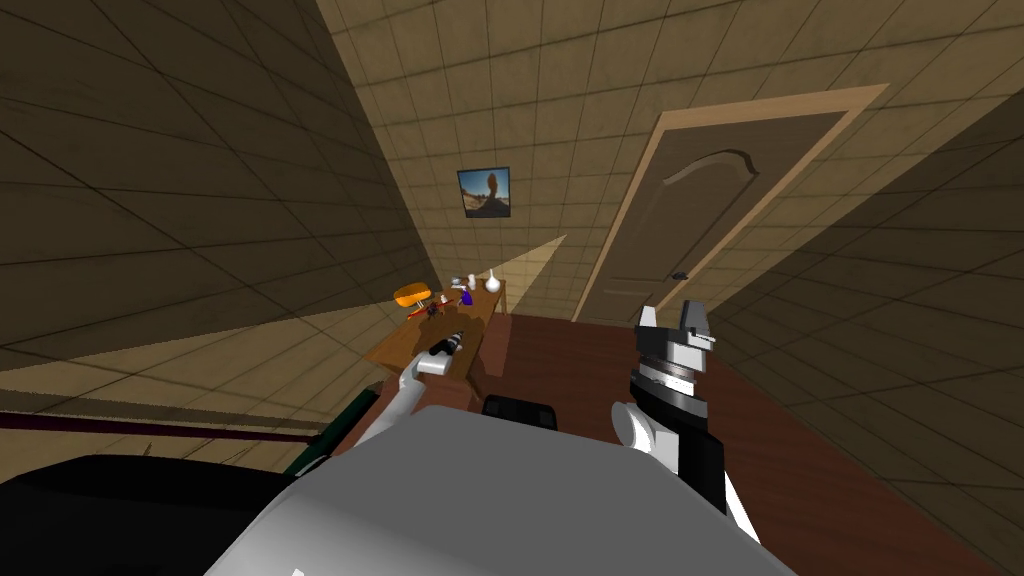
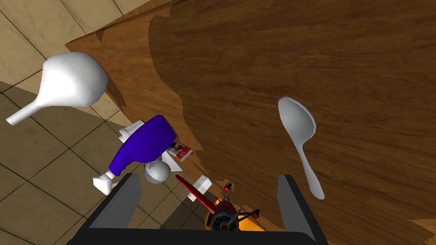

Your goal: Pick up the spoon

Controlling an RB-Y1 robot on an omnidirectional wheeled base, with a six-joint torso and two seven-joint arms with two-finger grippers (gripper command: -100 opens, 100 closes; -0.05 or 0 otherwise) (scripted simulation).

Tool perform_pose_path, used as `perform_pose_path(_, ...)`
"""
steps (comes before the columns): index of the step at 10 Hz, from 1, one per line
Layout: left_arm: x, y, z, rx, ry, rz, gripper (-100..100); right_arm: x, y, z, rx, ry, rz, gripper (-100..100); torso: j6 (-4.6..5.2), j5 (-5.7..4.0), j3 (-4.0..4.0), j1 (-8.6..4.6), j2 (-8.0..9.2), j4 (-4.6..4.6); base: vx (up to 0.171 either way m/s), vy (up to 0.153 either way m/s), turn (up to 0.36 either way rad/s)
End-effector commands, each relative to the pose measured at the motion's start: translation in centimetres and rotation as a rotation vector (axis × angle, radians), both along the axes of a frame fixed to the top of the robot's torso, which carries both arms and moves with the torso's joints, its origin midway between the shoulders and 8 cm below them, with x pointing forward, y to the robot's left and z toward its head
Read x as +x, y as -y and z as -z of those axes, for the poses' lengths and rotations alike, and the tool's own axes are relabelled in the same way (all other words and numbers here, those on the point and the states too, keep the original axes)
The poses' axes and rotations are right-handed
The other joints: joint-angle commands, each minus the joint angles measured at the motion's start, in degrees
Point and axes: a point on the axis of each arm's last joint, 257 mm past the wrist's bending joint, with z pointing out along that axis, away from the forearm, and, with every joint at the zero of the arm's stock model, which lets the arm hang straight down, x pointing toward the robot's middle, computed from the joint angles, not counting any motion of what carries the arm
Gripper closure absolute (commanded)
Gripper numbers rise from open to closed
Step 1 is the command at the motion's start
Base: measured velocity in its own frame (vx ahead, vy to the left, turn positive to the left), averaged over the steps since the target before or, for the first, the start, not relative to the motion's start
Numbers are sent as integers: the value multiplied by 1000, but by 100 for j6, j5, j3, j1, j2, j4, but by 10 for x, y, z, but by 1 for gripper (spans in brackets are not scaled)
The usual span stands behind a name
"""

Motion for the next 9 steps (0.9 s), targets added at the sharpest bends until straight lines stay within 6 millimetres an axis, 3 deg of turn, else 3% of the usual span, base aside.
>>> perform_pose_path(1,-6,-14,12,15,-66,-17,-100,0,0,0,0,0,0,0,0,0,0,0,0,0,78,-27,-40)
perform_pose_path(3,-11,-16,18,14,-86,-24,-100,0,0,0,0,0,0,0,0,1,-2,3,-2,-1,40,-21,-10)
perform_pose_path(9,-43,-50,54,32,-281,-78,-100,0,0,0,0,0,0,0,0,2,-1,8,-2,0,53,-12,-24)
